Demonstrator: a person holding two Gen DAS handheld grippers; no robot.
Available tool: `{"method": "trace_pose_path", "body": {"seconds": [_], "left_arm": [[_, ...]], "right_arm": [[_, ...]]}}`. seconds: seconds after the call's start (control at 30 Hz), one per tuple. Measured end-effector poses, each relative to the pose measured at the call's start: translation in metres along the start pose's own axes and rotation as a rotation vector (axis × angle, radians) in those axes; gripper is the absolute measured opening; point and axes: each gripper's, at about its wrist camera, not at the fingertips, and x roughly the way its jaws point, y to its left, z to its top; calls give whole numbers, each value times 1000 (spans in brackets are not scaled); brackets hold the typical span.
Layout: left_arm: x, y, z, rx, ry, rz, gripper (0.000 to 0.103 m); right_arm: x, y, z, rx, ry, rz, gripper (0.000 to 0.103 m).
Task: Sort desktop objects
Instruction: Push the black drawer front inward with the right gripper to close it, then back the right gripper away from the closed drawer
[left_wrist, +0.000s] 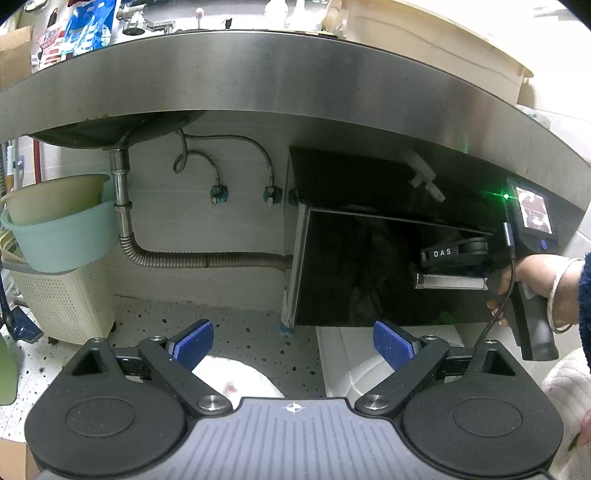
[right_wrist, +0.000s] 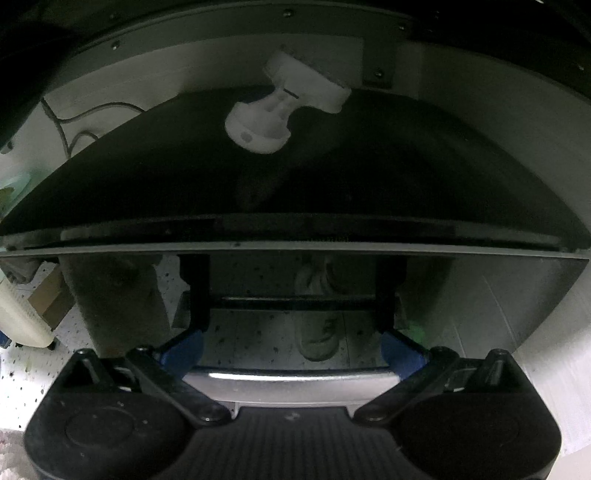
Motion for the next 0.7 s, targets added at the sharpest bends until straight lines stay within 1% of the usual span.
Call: {"method": "trace_pose_path", "body": {"seconds": [0.23, 0.47, 0.7], "left_arm": [[0, 1, 0, -7, 4, -3, 94], [-1, -3, -1, 9, 8, 5, 94], [1, -3, 0, 26, 11, 4, 94]], "right_arm": [[8, 0, 9, 0, -1, 0, 102], [11, 1, 10, 3, -14, 3, 103], [3, -1, 10, 2, -22, 17, 103]]}}
